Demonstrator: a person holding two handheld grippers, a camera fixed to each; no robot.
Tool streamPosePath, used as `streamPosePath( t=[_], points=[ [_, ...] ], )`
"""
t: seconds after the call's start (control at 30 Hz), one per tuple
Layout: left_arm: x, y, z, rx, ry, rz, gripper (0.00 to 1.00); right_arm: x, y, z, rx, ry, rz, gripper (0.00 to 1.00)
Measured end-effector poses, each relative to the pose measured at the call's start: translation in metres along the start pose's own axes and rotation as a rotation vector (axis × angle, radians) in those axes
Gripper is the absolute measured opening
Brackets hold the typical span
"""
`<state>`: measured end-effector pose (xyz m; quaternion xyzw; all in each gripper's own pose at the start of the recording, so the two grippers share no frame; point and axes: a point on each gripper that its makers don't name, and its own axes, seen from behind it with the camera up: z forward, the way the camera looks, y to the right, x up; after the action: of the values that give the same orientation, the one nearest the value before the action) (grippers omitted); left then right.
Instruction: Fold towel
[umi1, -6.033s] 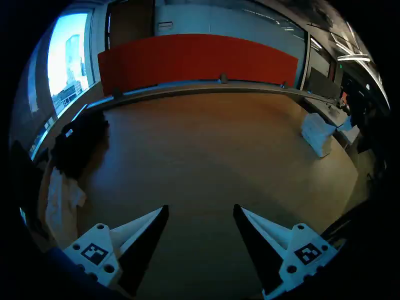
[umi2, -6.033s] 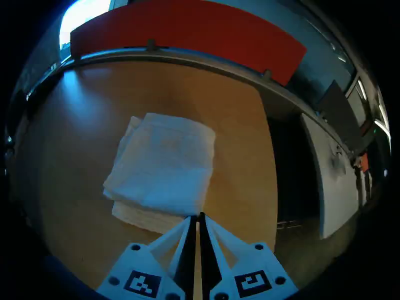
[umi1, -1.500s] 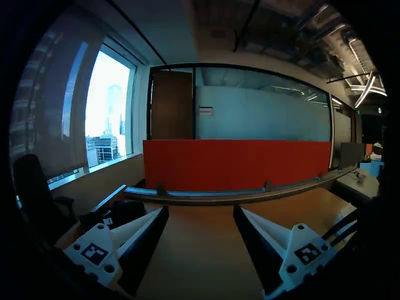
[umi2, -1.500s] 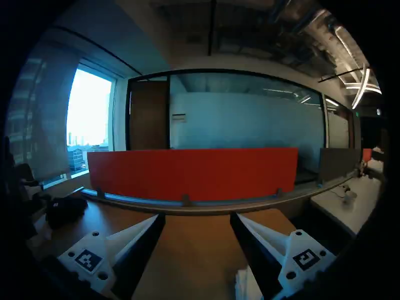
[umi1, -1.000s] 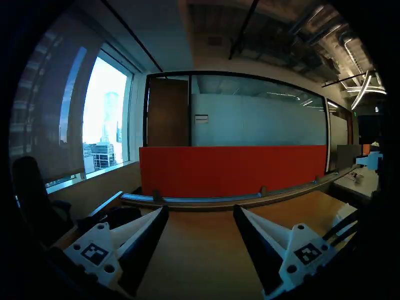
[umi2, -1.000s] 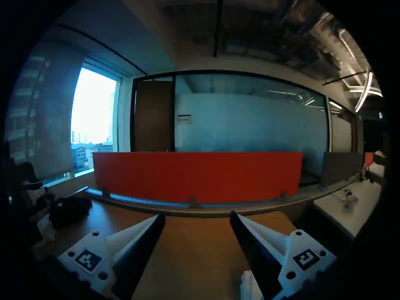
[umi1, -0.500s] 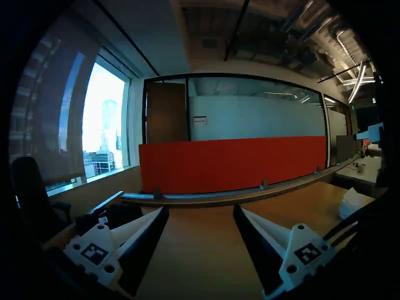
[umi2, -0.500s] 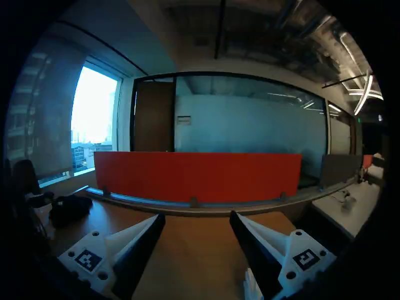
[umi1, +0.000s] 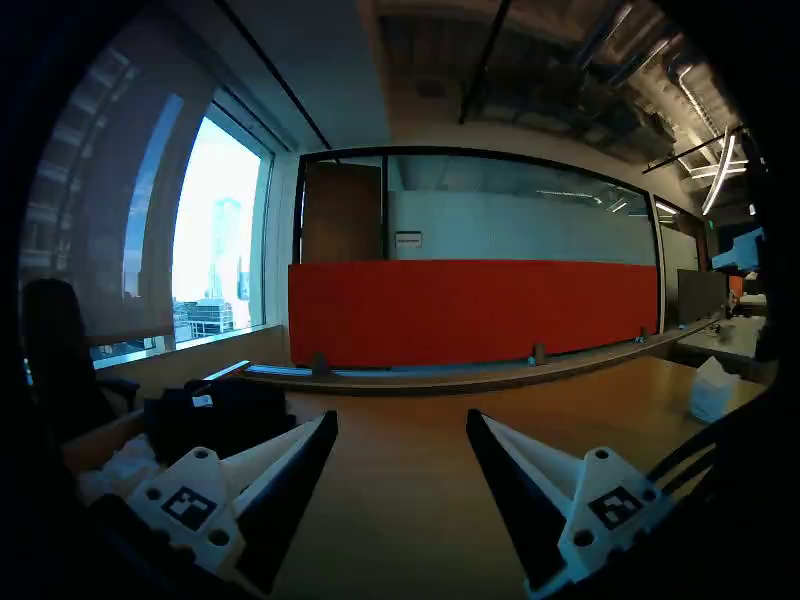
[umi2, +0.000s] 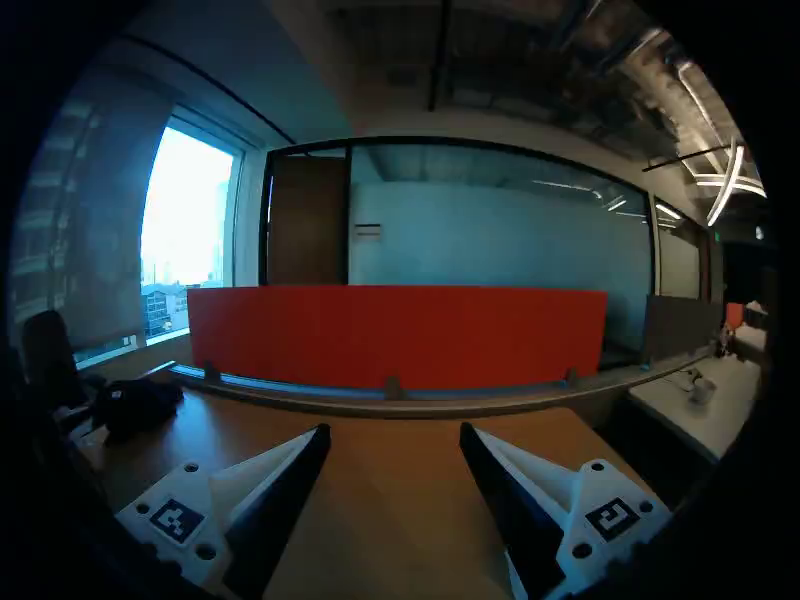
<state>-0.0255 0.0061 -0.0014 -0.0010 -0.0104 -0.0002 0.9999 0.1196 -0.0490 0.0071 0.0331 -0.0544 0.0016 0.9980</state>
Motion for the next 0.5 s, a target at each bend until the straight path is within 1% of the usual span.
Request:
streamPosePath(
  t=[0.2,0.27,0.5],
  points=[
    [-0.025,0.001,0.0,-0.003,0.006,-0.008,0.95,-0.016,-0.001,0.003,0.002,-0.003,-0.017,1.0],
    [-0.032,-0.001,0.0,0.001,0.008,-0.007,0.96,-0.019,0.0,0.004,-0.001,0.0,-0.022,1.0],
    [-0.049,-0.003,-0.003,0.01,0.017,-0.009,0.96,-0.029,0.002,0.005,-0.008,0.006,-0.025,1.0]
  ],
)
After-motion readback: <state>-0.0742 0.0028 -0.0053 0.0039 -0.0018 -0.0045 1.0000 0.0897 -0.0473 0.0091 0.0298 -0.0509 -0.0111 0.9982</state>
